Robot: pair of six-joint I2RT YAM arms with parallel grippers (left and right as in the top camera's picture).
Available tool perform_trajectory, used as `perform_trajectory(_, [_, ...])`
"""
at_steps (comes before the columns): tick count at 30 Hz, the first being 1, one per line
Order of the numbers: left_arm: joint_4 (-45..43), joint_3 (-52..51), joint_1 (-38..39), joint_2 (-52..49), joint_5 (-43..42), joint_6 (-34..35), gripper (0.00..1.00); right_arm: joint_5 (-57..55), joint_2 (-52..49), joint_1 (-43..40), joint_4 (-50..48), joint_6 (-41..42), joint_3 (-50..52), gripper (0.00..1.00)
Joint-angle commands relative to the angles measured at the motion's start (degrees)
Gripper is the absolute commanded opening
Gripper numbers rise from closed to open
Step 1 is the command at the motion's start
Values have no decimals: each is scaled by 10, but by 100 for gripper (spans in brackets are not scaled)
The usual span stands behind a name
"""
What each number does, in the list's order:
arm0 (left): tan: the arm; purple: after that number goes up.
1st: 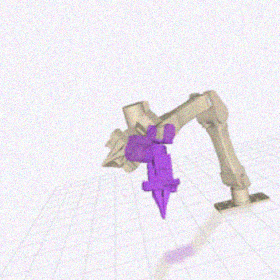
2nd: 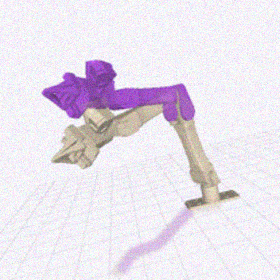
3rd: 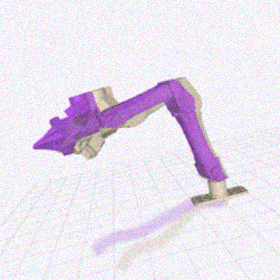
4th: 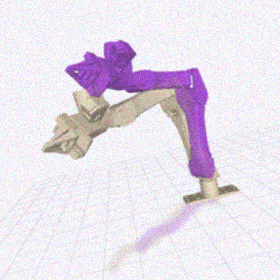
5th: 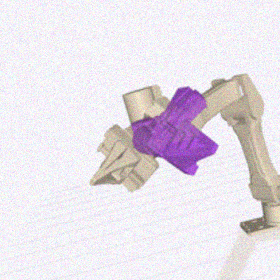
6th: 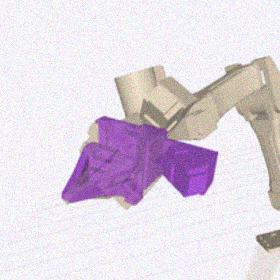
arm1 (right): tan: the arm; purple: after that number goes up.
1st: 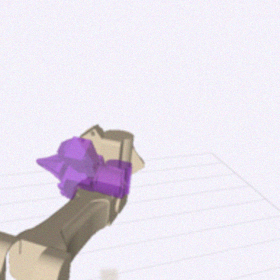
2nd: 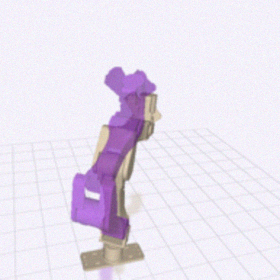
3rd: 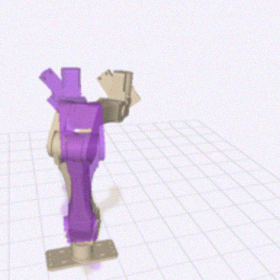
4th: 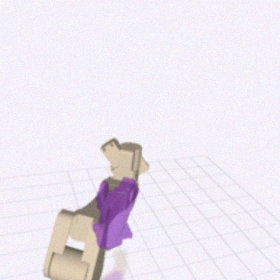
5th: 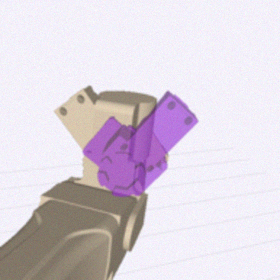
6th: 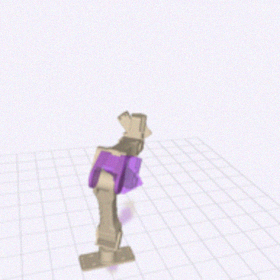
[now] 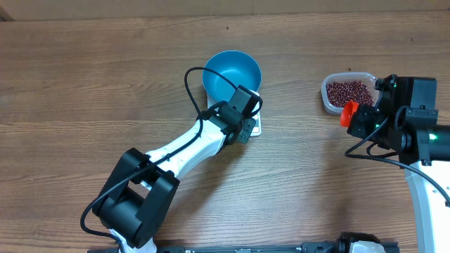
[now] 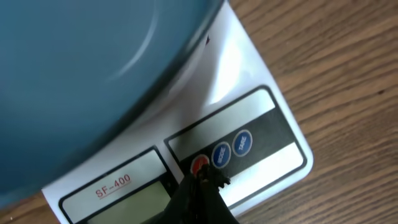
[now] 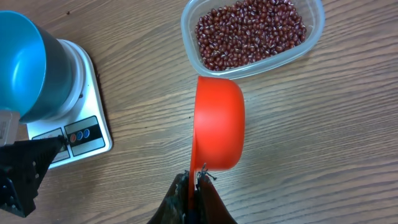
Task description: Scoop item into bowl and weigh 150g on scale
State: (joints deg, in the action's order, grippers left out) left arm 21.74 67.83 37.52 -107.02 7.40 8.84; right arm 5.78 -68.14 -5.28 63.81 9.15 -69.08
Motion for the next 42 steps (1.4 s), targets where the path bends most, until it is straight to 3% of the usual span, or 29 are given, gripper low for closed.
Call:
perform_trajectory(1, [-6, -1, 0, -6, 12, 4, 4, 3, 1, -4, -2, -2, -13, 4])
perform_trajectory(31, [-27, -1, 0, -44, 28, 3, 4, 3, 1, -4, 0, -2, -13, 4])
perform_trajectory(42, [-35, -1, 0, -49, 1, -26, 4, 3, 1, -4, 0, -2, -13, 4])
